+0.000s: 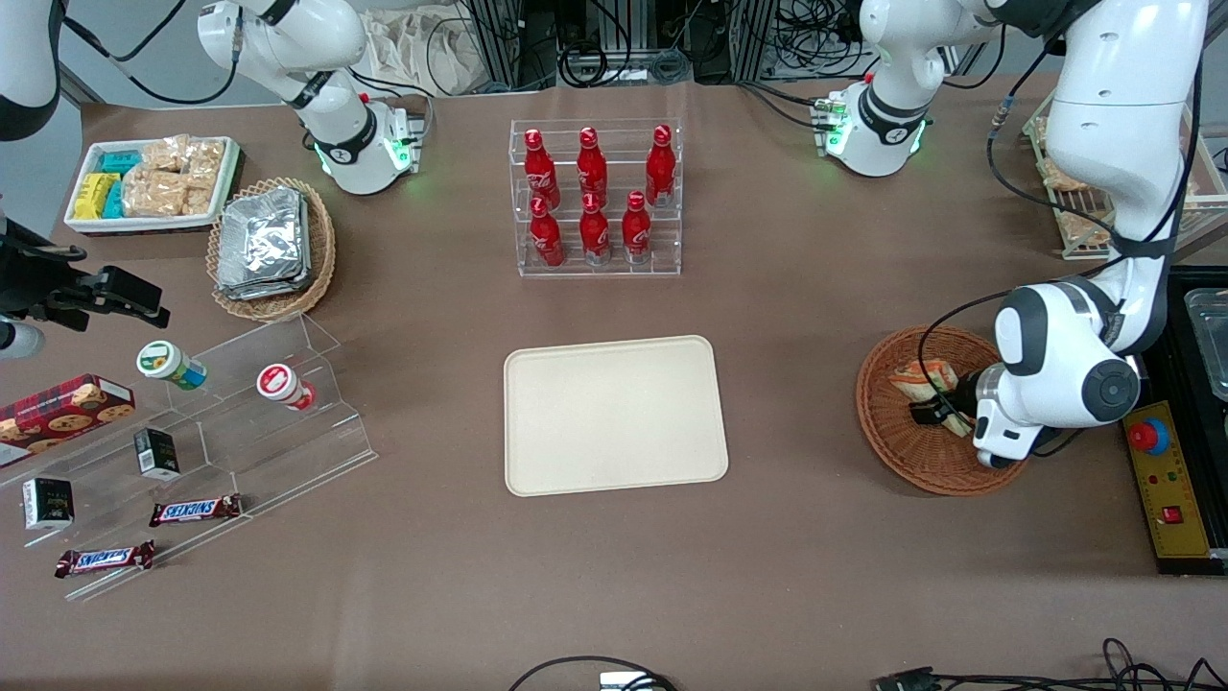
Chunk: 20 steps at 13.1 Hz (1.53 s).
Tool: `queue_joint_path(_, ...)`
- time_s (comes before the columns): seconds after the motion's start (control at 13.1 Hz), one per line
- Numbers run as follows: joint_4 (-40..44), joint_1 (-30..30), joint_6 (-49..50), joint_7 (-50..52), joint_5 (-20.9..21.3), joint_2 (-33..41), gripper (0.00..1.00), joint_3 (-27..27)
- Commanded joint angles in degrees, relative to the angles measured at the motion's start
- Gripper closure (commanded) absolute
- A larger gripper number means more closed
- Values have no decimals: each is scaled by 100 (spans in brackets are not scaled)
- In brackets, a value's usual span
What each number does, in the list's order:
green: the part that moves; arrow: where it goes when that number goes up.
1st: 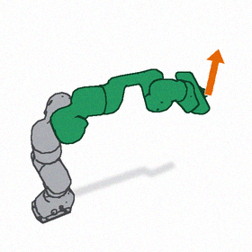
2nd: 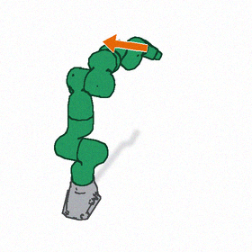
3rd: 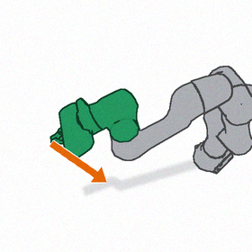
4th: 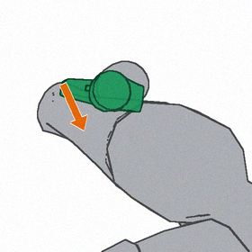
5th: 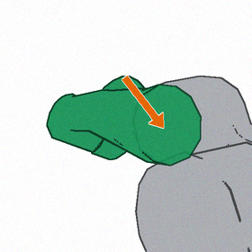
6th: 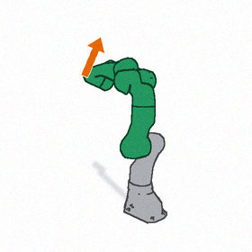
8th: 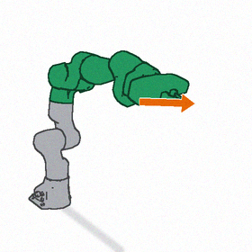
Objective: Place sandwich from basket to tray
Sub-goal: 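Close the left gripper on the sandwich and lift it from the basket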
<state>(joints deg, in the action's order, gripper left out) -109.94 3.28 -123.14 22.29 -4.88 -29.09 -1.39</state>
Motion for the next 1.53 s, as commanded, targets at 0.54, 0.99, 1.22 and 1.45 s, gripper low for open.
queue_joint_path(0.54,-36,-21,263,-66,-30,535,74,-36)
queue_joint_path(0.99,1148,-38,1414,-392,40,774,74,-589)
queue_joint_path(1.22,1352,-598,1495,-357,233,721,74,-731)
queue_joint_path(1.45,1756,-1267,1495,37,269,292,75,-731)
